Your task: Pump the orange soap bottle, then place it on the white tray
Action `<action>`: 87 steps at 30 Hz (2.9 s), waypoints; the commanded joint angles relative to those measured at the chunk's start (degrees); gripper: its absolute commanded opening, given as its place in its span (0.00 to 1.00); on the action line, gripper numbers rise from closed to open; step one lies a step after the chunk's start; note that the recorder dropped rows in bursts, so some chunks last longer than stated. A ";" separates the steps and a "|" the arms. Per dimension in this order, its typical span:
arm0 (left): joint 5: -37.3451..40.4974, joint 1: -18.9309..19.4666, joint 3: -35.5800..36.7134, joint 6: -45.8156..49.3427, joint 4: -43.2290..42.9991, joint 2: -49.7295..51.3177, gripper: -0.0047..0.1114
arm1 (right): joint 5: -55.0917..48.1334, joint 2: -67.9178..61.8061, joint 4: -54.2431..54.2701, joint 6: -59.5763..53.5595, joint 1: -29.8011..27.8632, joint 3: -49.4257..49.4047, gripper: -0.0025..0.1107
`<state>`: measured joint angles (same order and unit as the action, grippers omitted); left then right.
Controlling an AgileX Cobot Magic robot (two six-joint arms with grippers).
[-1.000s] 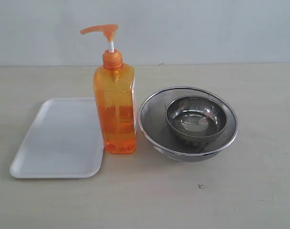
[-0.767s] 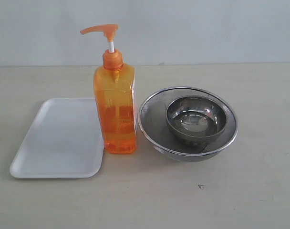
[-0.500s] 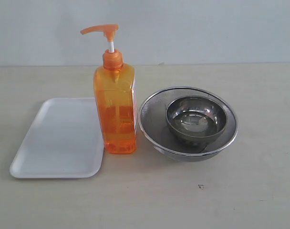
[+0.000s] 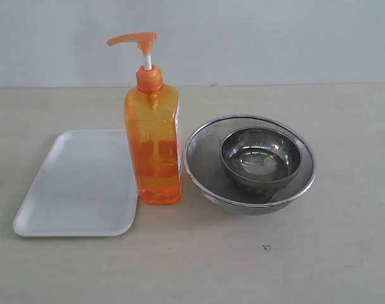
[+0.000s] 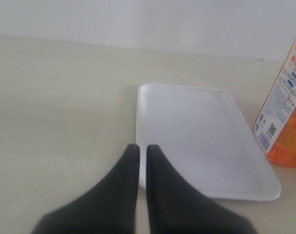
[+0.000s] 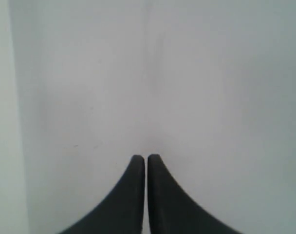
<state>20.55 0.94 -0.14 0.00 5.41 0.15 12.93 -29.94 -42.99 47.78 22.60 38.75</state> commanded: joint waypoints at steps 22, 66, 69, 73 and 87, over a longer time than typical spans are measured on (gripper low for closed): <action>-0.07 0.13 0.14 0.49 -0.29 -0.15 0.08 | 0.39 -43.32 -28.26 11.54 17.93 7.21 0.29; -0.07 0.13 0.14 0.49 -0.29 -0.15 0.08 | 24.83 -71.91 29.68 -45.51 17.93 16.52 0.17; -0.07 0.13 0.14 0.49 -0.29 -0.15 0.08 | 24.24 -71.91 29.68 -46.61 17.93 16.52 0.03; -0.07 0.13 0.14 0.49 -0.29 -0.15 0.08 | 24.09 -71.91 30.48 -47.03 17.93 16.52 0.02; -0.07 0.13 0.14 0.49 -0.29 -0.15 0.08 | 26.90 -69.27 32.15 -46.88 17.93 16.63 0.02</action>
<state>20.55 0.94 -0.14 0.00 5.41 0.15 37.03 -101.25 -10.90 2.07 40.54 54.99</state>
